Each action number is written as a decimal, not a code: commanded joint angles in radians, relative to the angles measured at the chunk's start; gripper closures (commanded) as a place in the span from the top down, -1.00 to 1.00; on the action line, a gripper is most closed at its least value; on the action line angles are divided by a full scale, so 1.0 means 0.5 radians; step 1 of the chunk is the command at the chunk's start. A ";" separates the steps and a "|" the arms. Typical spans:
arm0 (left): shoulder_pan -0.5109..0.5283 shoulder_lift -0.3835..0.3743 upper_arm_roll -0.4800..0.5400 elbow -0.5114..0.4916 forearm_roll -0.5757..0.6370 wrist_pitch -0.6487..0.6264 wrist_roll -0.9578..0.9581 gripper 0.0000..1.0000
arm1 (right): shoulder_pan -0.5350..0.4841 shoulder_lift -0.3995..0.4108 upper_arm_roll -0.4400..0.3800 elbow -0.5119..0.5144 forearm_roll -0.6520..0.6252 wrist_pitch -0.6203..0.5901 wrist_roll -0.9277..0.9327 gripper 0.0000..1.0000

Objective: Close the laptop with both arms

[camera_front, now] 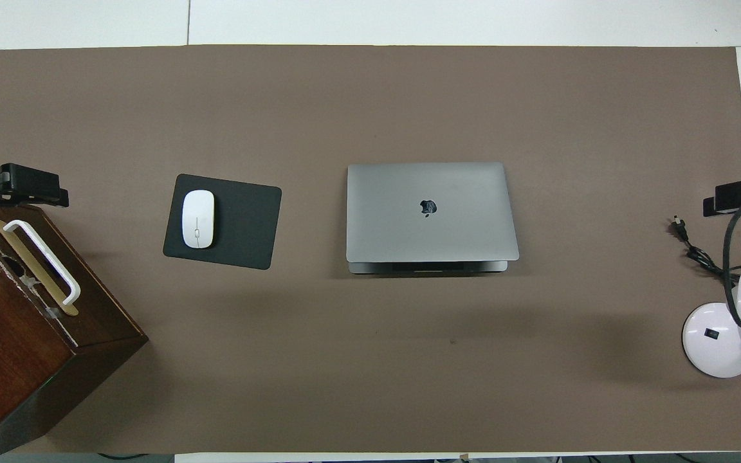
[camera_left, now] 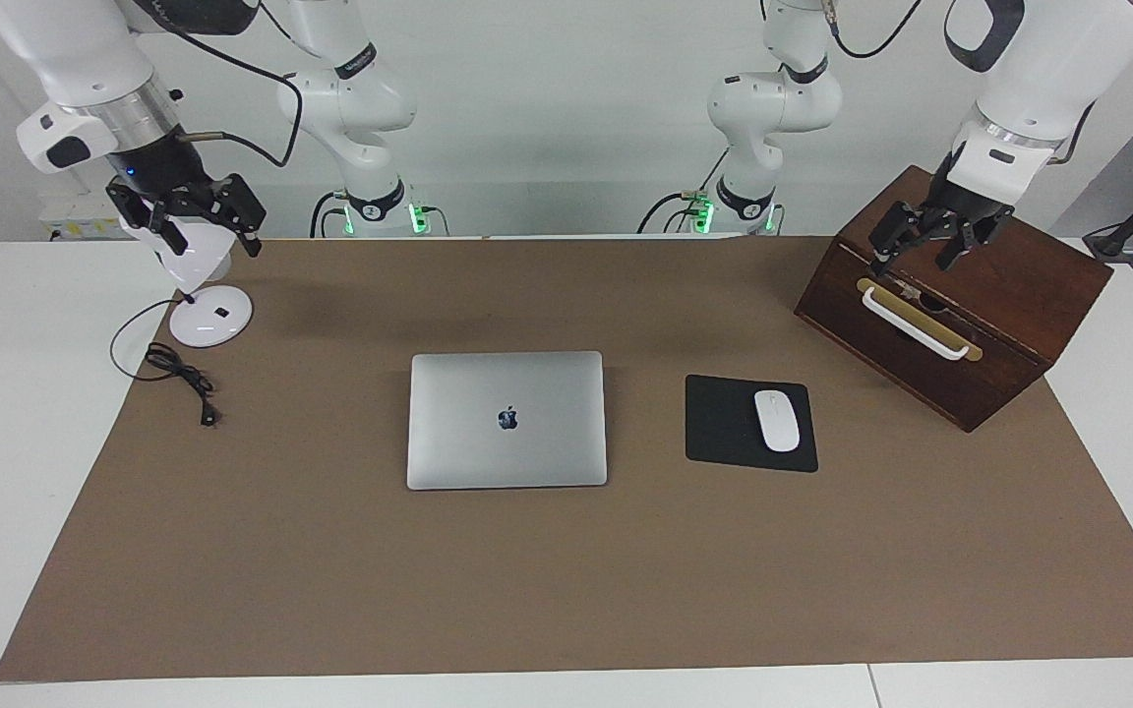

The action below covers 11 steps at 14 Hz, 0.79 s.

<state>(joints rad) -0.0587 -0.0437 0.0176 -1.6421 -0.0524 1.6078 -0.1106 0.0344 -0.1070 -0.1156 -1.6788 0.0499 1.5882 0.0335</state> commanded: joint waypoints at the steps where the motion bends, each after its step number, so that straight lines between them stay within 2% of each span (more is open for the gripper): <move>1: 0.028 0.044 -0.017 0.066 0.031 -0.089 0.010 1.00 | 0.075 -0.028 -0.085 -0.054 -0.041 0.036 0.037 1.00; 11: 0.025 0.047 -0.017 0.072 0.047 -0.200 0.016 1.00 | 0.063 -0.031 -0.082 -0.054 -0.041 0.045 0.043 1.00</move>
<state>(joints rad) -0.0576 -0.0346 0.0177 -1.6406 -0.0510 1.5497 -0.1106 0.0602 -0.1070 -0.1530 -1.6832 0.0498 1.5887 0.0335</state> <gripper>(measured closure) 0.000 0.000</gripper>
